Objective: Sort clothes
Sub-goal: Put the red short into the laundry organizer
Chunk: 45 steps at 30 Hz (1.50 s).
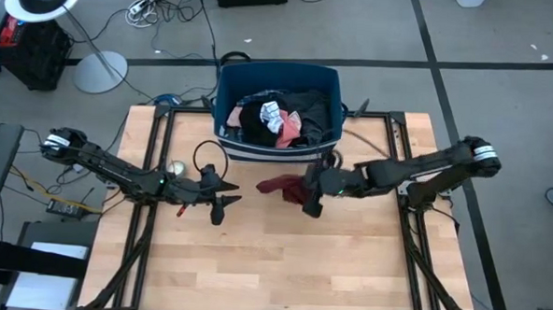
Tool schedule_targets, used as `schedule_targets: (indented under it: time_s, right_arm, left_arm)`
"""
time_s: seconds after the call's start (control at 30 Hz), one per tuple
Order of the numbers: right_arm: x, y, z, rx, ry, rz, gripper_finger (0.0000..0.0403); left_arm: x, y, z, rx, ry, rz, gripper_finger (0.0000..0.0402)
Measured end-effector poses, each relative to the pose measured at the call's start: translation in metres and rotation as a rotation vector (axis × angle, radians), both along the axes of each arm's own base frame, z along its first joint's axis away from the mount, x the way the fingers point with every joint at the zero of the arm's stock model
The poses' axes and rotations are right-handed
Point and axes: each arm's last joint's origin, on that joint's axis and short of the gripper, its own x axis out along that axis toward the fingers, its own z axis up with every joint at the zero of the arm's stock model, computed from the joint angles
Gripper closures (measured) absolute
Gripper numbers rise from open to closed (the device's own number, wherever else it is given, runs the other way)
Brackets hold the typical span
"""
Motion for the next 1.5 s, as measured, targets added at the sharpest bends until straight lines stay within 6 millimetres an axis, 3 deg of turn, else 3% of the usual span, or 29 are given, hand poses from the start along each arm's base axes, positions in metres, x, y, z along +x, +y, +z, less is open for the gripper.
schedule_targets:
  time_s: [0.17,0.37,0.53,0.63,0.83,1.13,1.3,1.5]
  right_arm:
    - [-0.003,-0.008,0.059,-0.162,-0.128,0.002,0.0397]
    - [0.001,-0.036,0.121,-0.331,-0.269,-0.057,0.0397]
    - [0.009,-0.073,0.149,-0.397,-0.32,-0.149,0.0396]
    - [0.02,-0.098,0.149,-0.394,-0.311,-0.172,0.0396]
    - [0.053,-0.148,0.113,-0.346,-0.211,-0.258,0.0396]
    - [0.097,-0.215,0.021,-0.092,-0.053,-0.298,0.0394]
    - [0.11,-0.237,-0.028,0.031,0.038,-0.371,0.0387]
    - [0.118,-0.248,-0.073,0.132,0.136,-0.446,0.0367]
  left_arm:
    - [0.0,0.0,0.0,0.003,0.0,0.007,0.0229]
    - [0.0,0.0,0.0,0.005,0.0,0.011,0.0229]
    - [0.0,0.0,0.0,0.005,0.0,0.012,0.0229]
    - [0.0,0.0,0.0,0.007,0.001,0.015,0.0229]
    - [0.0,0.001,-0.001,0.008,0.005,0.015,0.0229]
    - [0.0,0.001,-0.001,0.026,0.01,0.009,0.0229]
    - [0.0,0.001,-0.001,0.026,0.009,0.01,0.0229]
    - [0.0,0.001,-0.001,0.026,0.01,0.011,0.0229]
